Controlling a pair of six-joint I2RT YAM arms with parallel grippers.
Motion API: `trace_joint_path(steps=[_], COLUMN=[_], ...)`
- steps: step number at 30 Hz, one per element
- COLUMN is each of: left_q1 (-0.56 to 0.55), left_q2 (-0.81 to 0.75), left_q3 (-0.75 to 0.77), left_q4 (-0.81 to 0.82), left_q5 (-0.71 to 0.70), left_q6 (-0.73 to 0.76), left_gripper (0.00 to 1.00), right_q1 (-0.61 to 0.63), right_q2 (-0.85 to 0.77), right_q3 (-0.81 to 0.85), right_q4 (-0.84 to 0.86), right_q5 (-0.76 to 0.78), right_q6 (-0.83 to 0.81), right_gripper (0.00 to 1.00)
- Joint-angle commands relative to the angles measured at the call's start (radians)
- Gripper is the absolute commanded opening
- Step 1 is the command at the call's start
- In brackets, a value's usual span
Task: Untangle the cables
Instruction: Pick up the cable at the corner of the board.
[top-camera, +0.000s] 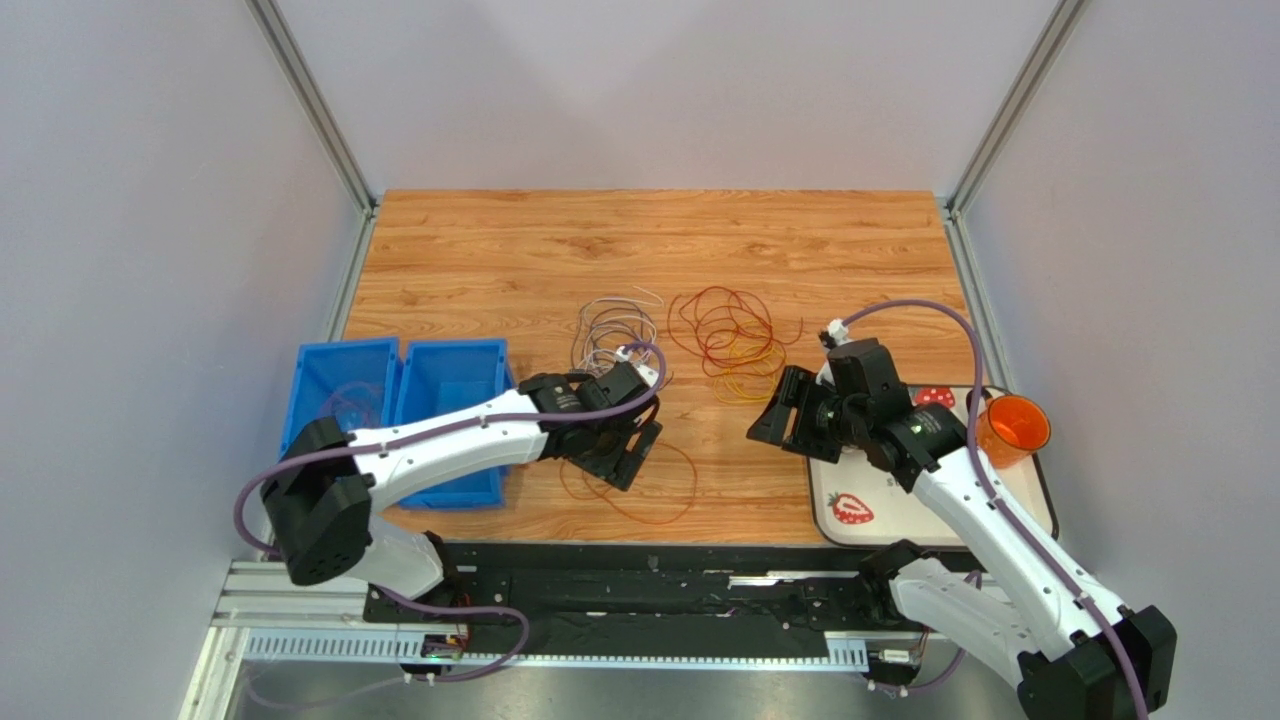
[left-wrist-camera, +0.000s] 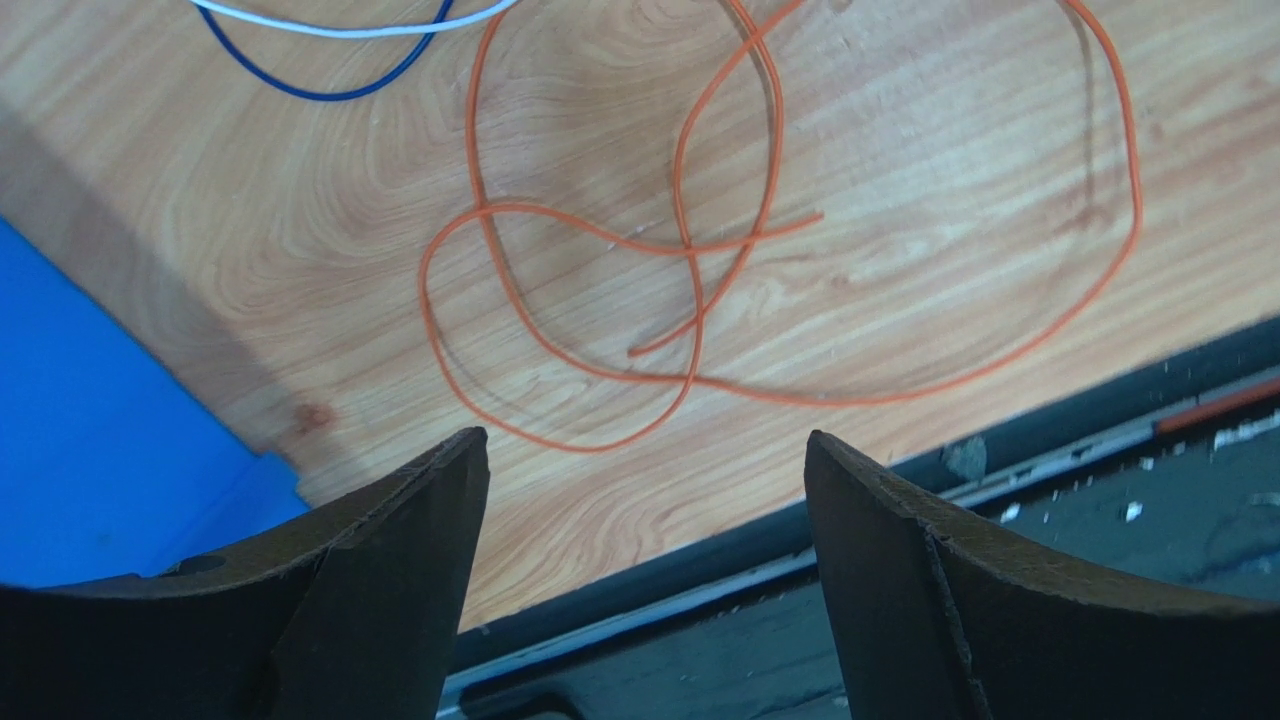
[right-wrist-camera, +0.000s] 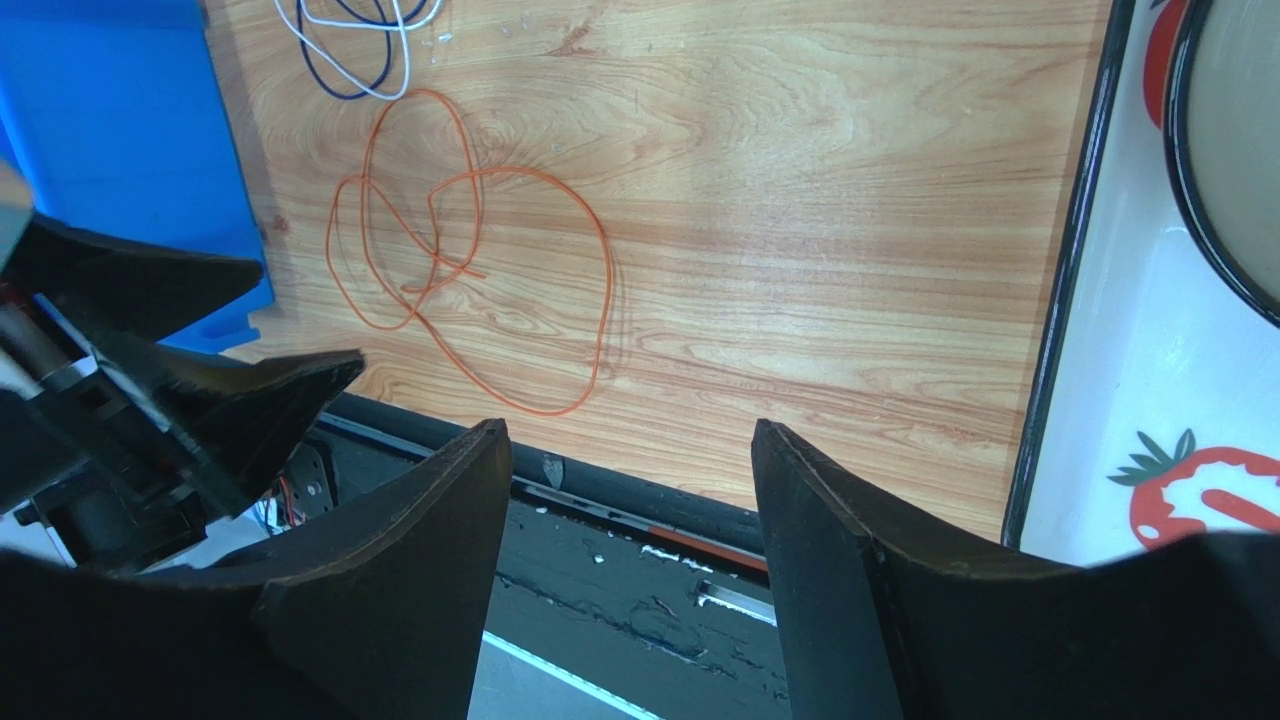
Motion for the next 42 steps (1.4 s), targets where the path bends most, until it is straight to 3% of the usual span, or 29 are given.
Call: trace_joint_path(steps=[1, 10, 17, 31, 37, 42], left_q1=[-0.008, -0.008, -0.009, -0.011, -0.015, -0.019], left_q2=[0.107, 0.268, 0.304, 0.361, 0.385, 0.339], left_q3=[0.046, 0.094, 0.098, 0.095, 0.065, -0.024], left_q4=[0.105, 0.127, 0.104, 0.090, 0.101, 0.170], left_q5=[-0.035, -0.100, -0.156, -0.211, -0.203, -0.197], left_q6=[-0.135, -0.269, -0.416, -0.556, -0.600, -0.645], left_gripper=[0.84, 0.84, 0.84, 0.81, 0.66, 0.45], right_q1=[0.009, 0.013, 0.015, 0.013, 0.015, 0.015], right_q2=[-0.002, -0.017, -0.003, 0.014, 0.018, 0.021], right_q3=[-0.003, -0.004, -0.010, -0.012, -0.015, -0.020], right_q4=[0.025, -0.007, 0.010, 0.011, 0.011, 0.013], right_q5=[-0.005, 0.018, 0.004, 0.003, 0.001, 0.000], right_q6=[0.020, 0.000, -0.007, -0.038, -0.043, -0.043], right_gripper=[0.64, 0.64, 0.64, 0.64, 0.64, 0.64])
